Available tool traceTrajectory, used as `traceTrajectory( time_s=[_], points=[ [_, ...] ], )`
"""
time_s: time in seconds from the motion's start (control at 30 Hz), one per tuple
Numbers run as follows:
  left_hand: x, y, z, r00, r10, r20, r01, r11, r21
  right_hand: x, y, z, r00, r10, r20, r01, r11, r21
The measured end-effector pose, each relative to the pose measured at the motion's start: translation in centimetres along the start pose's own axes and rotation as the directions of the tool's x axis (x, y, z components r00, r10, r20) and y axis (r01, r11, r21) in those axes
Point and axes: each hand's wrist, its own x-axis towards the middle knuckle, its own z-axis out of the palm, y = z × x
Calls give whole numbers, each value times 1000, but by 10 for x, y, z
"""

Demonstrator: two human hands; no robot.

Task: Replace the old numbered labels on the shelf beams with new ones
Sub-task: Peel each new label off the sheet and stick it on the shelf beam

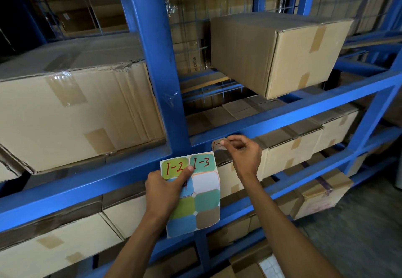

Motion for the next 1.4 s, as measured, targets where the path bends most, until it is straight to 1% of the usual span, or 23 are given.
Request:
traceTrajectory(
  time_s=[0.13, 0.2, 0.27, 0.37, 0.47, 0.57, 0.77, 0.87, 0.97, 1.13, 1.3, 1.4],
  points=[
    [-2, 1, 0, 1000, 9, 1, -9, 1000, -2, 1, 0, -1, 993, 32, -111, -34, 999, -19],
    [-2, 1, 0, 1000, 14, 0, -14, 1000, -1, 6, 1, -2, 994, 67, -83, -64, 997, 41],
    [-2, 1, 2, 1000, 10, 1, -10, 1000, -1, 8, 5, -1, 997, 69, -33, -64, 989, 131],
    [-3, 1, 3, 1000, 3, 2, -3, 1000, -13, 11, 9, -1, 995, 94, -34, -84, 970, 227],
    [-4, 0, 3, 1000, 2, 8, -2, 1000, -20, 16, 13, -4, 994, 105, -12, -99, 963, 250],
    [-5, 1, 3, 1000, 1, 7, -1, 1000, -29, 17, 16, -5, 997, 76, 17, -77, 961, 264],
    [-6, 1, 2, 1000, 10, 14, -9, 999, -40, 10, 23, -11, 997, -50, 51, 39, 978, 206],
    [-6, 0, 0, 1000, 10, 4, -10, 999, -46, 6, 23, -10, 995, -67, 71, 53, 982, 184],
    [-6, 1, 0, 1000, 15, 5, -15, 999, -47, 0, 20, 1, 993, -104, 55, 97, 988, 121],
    [-6, 5, -5, 1000, 28, 3, -28, 998, -62, -16, 15, 25, 994, -95, 47, 93, 995, 45],
    [-6, 4, -16, 1000, 25, -17, -26, 996, -80, -16, 15, 25, 991, -120, 51, 117, 991, 57],
    [-6, 4, -20, 999, 27, -22, -28, 996, -80, -13, 13, 23, 994, -99, 54, 95, 993, 75]
  ],
)
